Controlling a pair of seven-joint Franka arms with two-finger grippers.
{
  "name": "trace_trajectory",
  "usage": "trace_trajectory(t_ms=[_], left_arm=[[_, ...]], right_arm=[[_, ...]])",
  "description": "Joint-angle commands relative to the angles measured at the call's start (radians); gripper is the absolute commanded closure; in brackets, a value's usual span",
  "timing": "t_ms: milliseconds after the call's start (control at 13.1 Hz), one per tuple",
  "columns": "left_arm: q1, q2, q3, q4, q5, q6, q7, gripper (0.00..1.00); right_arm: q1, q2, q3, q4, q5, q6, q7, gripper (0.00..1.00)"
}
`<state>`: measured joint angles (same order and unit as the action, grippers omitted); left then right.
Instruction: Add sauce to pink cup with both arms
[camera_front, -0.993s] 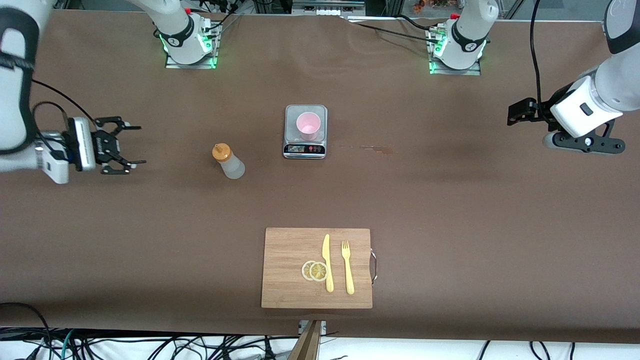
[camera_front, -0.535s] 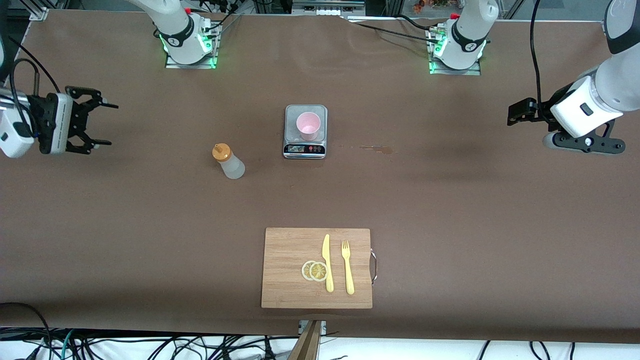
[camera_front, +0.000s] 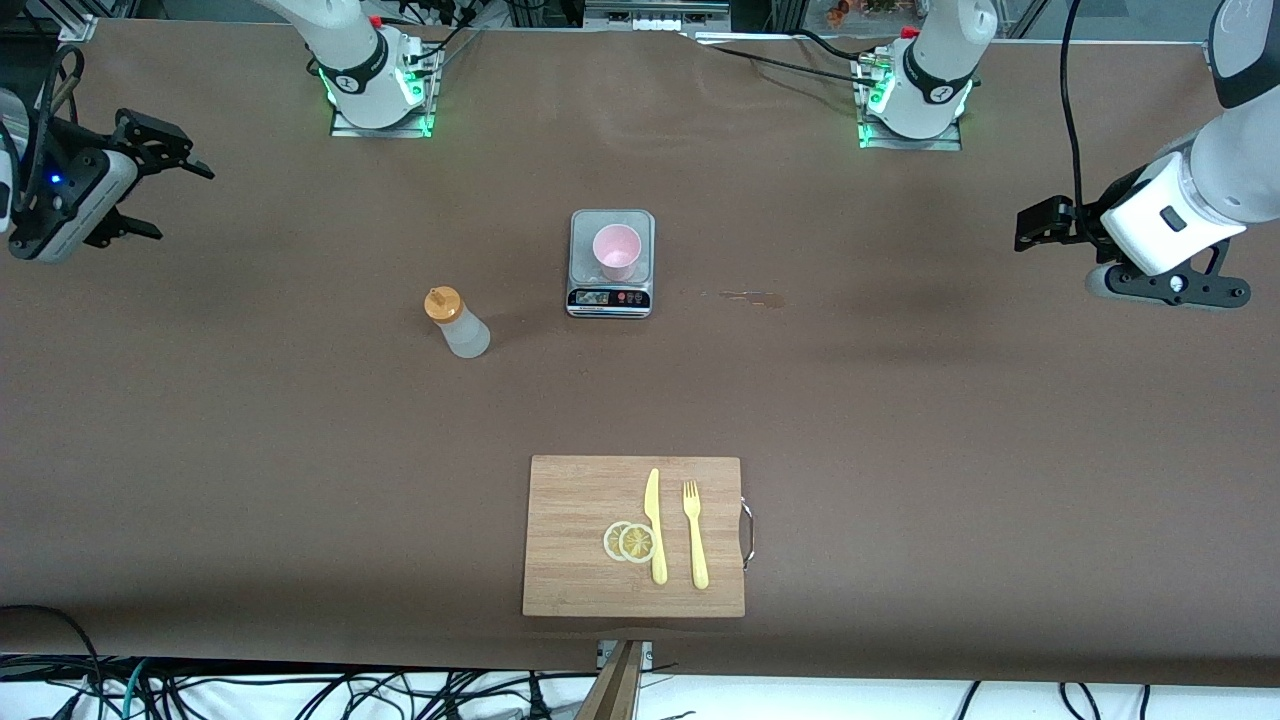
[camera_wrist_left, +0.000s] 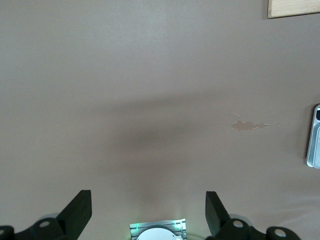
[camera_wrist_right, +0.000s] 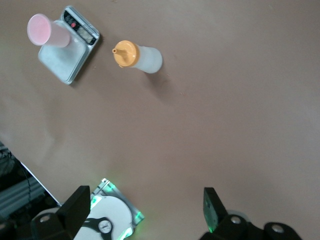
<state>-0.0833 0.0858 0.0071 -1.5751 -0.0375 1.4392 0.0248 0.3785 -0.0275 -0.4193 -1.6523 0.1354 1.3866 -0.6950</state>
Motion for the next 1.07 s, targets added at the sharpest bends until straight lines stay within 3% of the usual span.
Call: trace_trajectory(t_ms=[0,382,535,993], left_arm=[[0.005,0.009,-0.004,0.024,-0.002,-0.008,-0.006,0.00],[0.005,0.009,-0.003,0.024,-0.002,-0.008,-0.006,0.00],[0.005,0.009,-0.003,0.024,-0.002,-0.008,-0.006,0.00],[0.005,0.009,-0.003,0.024,-0.007,-0.008,-0.006,0.00]], right_arm=[[-0.024,0.005,0.089,0.092,-0.078,-0.049,0.205,0.00],[-0.044,0.009,0.090,0.121,-0.082,-0.047,0.272,0.00],[-0.052,0.009,0.056,0.118,-0.018,-0.058,0.273,0.00],[-0.052,0.006,0.140,0.160,-0.117,-0.060,0.476,0.00]])
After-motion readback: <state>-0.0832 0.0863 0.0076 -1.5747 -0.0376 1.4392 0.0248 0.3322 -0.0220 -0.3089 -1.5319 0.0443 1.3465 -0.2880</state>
